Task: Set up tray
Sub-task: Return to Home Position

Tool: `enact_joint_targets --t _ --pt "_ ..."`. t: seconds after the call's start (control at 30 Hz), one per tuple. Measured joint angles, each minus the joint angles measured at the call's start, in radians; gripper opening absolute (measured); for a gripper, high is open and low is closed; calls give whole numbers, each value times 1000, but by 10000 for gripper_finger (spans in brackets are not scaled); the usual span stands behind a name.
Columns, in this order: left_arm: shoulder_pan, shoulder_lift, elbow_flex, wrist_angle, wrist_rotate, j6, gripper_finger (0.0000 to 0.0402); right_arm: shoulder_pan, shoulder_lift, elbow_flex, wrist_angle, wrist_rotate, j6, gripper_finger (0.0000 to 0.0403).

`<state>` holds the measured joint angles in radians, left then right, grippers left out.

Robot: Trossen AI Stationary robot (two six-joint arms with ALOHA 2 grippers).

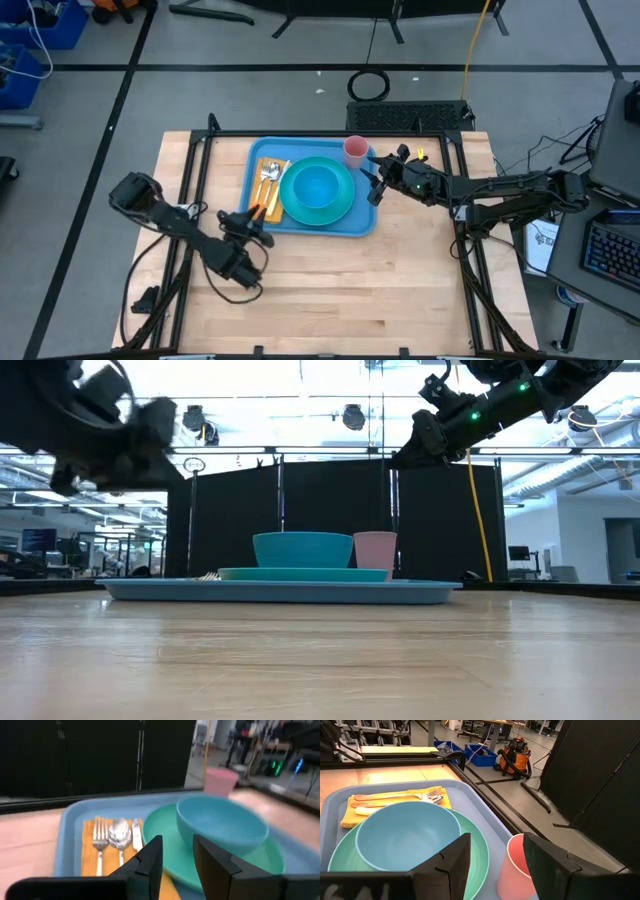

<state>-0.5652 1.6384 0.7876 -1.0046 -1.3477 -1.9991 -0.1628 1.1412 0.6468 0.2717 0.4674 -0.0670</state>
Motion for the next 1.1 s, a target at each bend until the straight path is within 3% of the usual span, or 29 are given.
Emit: enact_joint_targets --t 0.13,0.3,0.83,1.0,1.1 --pt "-61 -64 -2 -125 -54 -178 111 0 0 0 0 0 0 171" --pt "-145 -140 -1 -169 -191 -194 111 0 0 0 2 0 0 171" --pt "-384 -361 -1 -231 -224 106 111 0 0 0 8 0 0 171" --pt "-433 -419 -1 -234 -220 294 111 0 0 0 8 0 0 171" --pt "-438 -459 -1 -232 -222 299 111 0 0 0 8 0 0 171"
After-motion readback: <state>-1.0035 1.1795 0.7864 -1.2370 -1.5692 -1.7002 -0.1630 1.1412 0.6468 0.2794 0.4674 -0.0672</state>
